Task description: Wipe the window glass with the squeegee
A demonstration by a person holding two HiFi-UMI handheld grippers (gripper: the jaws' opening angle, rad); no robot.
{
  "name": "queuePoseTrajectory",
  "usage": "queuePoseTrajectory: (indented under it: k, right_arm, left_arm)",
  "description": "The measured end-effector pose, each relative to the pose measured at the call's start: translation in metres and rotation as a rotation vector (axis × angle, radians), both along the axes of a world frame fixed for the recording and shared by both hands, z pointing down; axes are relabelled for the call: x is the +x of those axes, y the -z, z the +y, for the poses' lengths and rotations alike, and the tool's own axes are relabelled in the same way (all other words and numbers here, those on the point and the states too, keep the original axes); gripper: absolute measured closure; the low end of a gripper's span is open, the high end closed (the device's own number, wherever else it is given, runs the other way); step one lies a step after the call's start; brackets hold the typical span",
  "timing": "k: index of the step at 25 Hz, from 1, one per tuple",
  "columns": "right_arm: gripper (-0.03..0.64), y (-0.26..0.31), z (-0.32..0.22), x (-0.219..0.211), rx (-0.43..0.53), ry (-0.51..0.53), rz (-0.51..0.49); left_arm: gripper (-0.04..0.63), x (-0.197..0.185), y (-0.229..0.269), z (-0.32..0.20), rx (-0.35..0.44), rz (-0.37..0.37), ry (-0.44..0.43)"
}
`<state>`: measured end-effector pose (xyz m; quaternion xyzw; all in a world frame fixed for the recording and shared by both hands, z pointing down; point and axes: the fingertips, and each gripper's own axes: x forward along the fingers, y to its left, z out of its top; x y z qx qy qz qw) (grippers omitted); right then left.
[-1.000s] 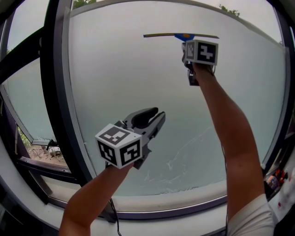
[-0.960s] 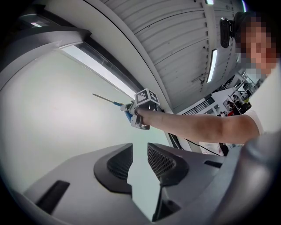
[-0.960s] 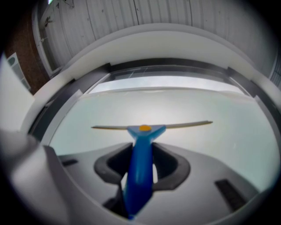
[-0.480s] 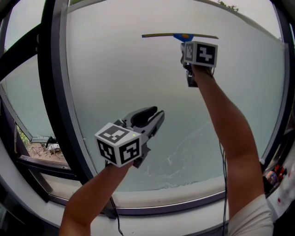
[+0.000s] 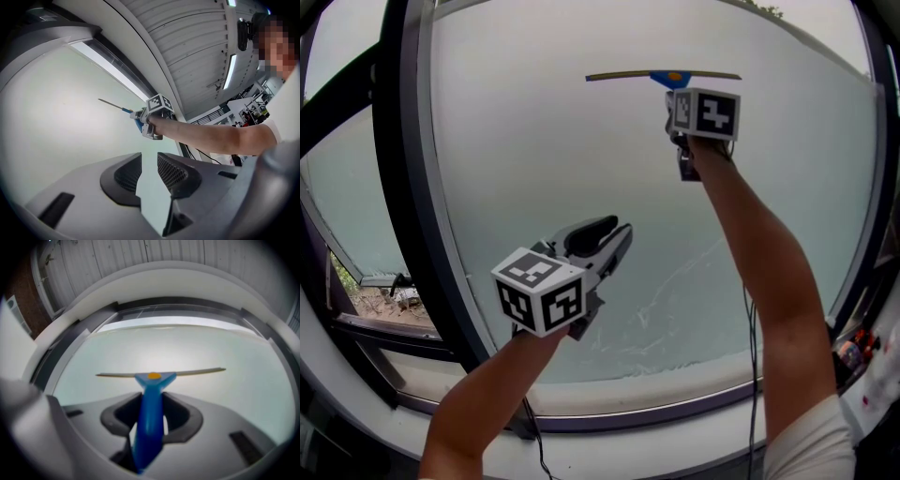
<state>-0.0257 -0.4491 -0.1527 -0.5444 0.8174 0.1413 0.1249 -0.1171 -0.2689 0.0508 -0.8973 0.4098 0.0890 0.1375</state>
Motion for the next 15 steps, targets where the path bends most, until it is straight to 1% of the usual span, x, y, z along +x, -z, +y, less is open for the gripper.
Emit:
queuePoseTrajectory:
  k: [8, 15]
  right_arm:
    - [0.471, -0.019, 0.003, -0.003, -0.02, 0.011, -0.002]
    - [0.471, -0.035, 0.003, -0.006, -0.034, 0.008, 0.014]
  left_arm:
    - [0.469, 0.0, -0.006, 0.002, -0.013, 0.008, -0.011]
    - [0.469, -0.004, -0.018, 0.0, -0.04, 0.017, -0.009]
